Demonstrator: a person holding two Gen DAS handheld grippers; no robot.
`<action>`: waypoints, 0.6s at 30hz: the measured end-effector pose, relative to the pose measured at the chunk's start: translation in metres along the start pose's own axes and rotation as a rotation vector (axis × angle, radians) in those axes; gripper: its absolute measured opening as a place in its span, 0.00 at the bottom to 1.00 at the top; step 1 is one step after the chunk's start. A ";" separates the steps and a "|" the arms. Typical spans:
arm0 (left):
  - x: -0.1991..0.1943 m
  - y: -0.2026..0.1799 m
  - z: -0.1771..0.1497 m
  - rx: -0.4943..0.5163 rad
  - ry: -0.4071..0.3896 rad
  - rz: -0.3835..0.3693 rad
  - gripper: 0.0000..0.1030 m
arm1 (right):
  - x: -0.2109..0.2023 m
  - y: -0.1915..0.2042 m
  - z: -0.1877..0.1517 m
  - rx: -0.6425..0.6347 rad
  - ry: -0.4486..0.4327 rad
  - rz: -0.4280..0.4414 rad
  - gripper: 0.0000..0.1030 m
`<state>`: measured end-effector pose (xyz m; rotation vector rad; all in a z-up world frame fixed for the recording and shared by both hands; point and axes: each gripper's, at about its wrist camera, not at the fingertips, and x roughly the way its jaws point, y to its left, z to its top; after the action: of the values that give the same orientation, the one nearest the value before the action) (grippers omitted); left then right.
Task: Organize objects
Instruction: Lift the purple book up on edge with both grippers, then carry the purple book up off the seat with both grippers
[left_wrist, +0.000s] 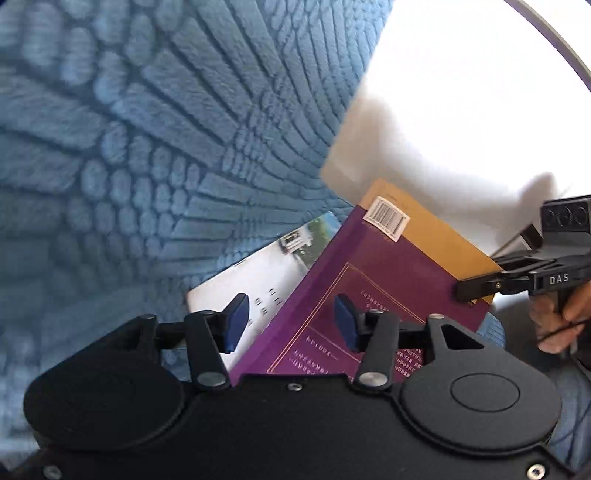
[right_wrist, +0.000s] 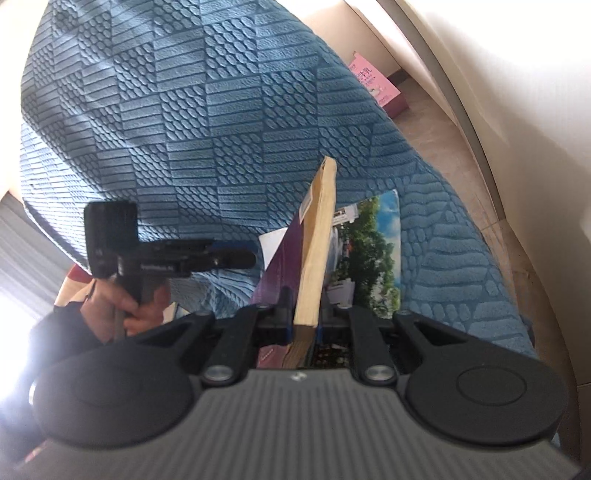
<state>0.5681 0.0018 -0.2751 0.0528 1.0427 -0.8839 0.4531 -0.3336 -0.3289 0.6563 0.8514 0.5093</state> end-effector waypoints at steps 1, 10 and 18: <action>0.004 0.002 0.001 0.002 0.014 -0.020 0.48 | 0.000 -0.001 0.000 -0.001 -0.001 0.004 0.14; 0.022 0.002 -0.001 0.113 0.077 -0.110 0.54 | -0.001 -0.005 -0.002 -0.029 -0.006 0.024 0.14; 0.033 0.000 -0.004 0.180 0.101 -0.145 0.65 | -0.004 -0.009 -0.007 -0.039 -0.022 0.048 0.14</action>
<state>0.5713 -0.0167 -0.3026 0.1768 1.0684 -1.1151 0.4468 -0.3397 -0.3364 0.6465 0.8050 0.5595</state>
